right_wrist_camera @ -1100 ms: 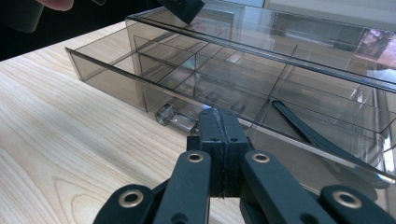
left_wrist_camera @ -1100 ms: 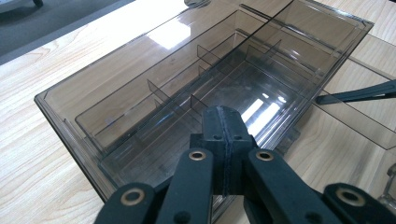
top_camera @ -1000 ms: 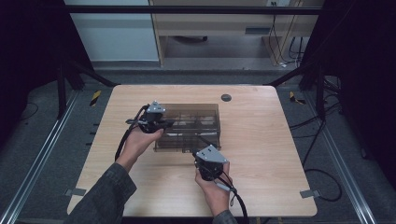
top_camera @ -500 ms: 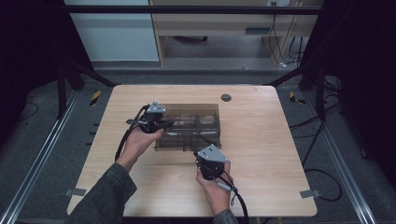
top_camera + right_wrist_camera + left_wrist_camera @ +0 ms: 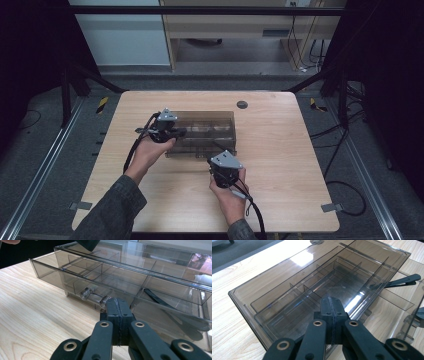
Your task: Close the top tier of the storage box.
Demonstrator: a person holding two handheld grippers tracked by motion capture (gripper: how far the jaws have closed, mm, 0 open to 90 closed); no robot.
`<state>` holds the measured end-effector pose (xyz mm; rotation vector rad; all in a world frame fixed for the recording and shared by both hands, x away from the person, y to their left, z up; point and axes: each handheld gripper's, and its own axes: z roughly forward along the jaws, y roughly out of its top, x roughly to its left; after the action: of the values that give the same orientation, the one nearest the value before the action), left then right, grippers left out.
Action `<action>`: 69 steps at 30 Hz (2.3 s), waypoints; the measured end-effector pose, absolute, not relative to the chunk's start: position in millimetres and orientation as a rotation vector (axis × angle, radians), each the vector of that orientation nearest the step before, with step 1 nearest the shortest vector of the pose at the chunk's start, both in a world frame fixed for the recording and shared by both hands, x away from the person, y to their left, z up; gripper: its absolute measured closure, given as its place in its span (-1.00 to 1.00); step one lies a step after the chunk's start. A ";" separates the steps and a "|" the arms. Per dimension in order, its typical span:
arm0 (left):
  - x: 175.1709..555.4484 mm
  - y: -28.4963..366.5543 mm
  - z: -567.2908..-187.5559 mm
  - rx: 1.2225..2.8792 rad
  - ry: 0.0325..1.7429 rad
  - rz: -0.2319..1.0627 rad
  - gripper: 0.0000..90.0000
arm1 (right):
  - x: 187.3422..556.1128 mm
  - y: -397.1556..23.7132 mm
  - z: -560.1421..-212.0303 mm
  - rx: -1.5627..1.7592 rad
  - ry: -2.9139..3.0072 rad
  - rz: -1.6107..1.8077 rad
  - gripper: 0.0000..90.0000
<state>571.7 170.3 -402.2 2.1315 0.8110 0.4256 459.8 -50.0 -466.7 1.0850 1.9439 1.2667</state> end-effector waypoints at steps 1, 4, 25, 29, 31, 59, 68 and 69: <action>571.7 170.3 -402.2 2.131 0.811 0.426 0.99 | 459.8 -50.0 -466.7 1.085 1.944 1.267 1.00; 571.6 170.0 -402.3 2.130 0.810 0.425 0.99 | 463.1 -49.8 -464.8 1.079 1.941 1.265 1.00; 571.6 167.3 -402.8 2.124 0.808 0.416 0.99 | 470.3 -48.3 -462.9 1.076 1.948 1.255 1.00; 571.6 166.8 -402.8 2.122 0.808 0.414 0.99 | 471.7 -47.6 -462.7 1.077 1.951 1.253 1.00; 571.6 166.8 -402.9 2.123 0.808 0.414 0.99 | 471.9 -47.5 -462.7 1.076 1.953 1.252 1.00; 571.2 166.7 -402.6 2.121 0.808 0.422 0.99 | 478.1 -46.0 -461.0 1.080 1.956 1.248 1.00; 570.8 166.6 -402.4 2.120 0.809 0.421 0.98 | 482.0 -44.8 -460.7 1.084 1.955 1.248 1.00; 570.8 166.6 -402.4 2.120 0.809 0.421 0.98 | 482.0 -44.8 -460.7 1.084 1.955 1.248 1.00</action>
<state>570.8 166.6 -402.4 2.1205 0.8087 0.4211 482.0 -44.8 -460.7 1.0843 1.9552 1.2476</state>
